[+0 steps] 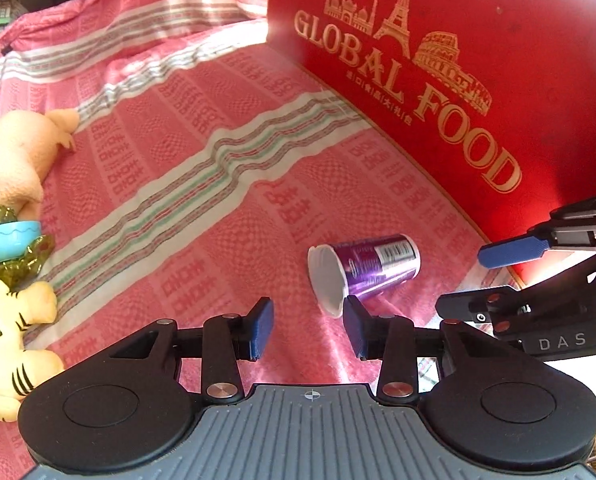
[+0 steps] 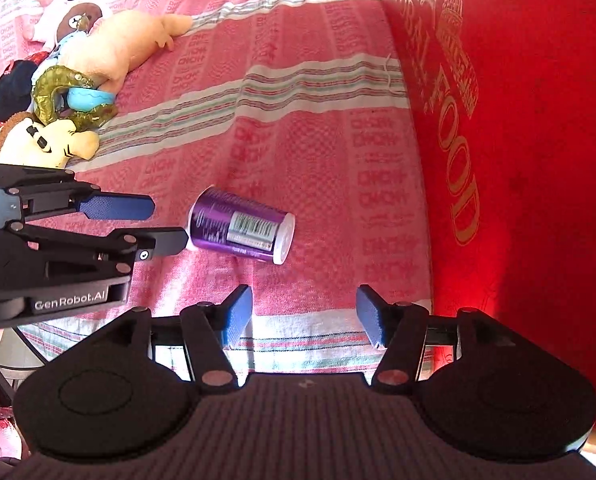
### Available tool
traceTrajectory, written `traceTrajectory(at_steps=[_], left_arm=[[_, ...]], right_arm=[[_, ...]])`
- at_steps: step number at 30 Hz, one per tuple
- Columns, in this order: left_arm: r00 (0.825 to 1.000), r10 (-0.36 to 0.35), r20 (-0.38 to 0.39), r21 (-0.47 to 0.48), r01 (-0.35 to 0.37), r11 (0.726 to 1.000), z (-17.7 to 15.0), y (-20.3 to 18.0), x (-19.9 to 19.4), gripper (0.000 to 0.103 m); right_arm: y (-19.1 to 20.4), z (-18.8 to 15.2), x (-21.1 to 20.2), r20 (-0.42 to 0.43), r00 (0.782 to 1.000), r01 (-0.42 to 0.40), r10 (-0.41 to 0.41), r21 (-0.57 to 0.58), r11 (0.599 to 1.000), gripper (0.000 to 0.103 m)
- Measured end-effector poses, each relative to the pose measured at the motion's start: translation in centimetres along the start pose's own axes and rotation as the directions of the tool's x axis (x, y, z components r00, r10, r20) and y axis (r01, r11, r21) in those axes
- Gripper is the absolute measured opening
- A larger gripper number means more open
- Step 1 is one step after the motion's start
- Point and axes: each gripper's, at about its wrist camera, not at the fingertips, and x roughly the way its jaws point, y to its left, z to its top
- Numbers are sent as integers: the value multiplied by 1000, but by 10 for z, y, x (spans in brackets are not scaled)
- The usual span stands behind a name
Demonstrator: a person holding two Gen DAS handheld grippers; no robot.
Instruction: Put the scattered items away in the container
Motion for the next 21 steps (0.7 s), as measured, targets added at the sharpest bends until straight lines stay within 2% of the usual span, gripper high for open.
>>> traceTrajectory(at_steps=[9, 12, 15, 17, 21], left_arm=[[999, -2, 38, 22, 1, 1000, 19, -3, 2, 56], [1000, -8, 29, 43, 7, 999, 28, -7, 12, 56], [1000, -21, 9, 9, 21, 1000, 35, -6, 24, 57], [1000, -11, -4, -20, 11, 1000, 39, -1, 30, 51], [1000, 7, -17, -52, -8, 999, 49, 9, 38, 49]], right_arm=[[3, 15, 8, 17, 1000, -11, 12, -14, 1000, 63], [2, 18, 8, 21, 1000, -13, 14, -16, 1000, 63], [2, 20, 7, 23, 1000, -18, 19, -34, 999, 64], [-1, 21, 7, 25, 999, -21, 22, -50, 999, 64], [-5, 27, 10, 33, 999, -37, 39, -71, 997, 66]])
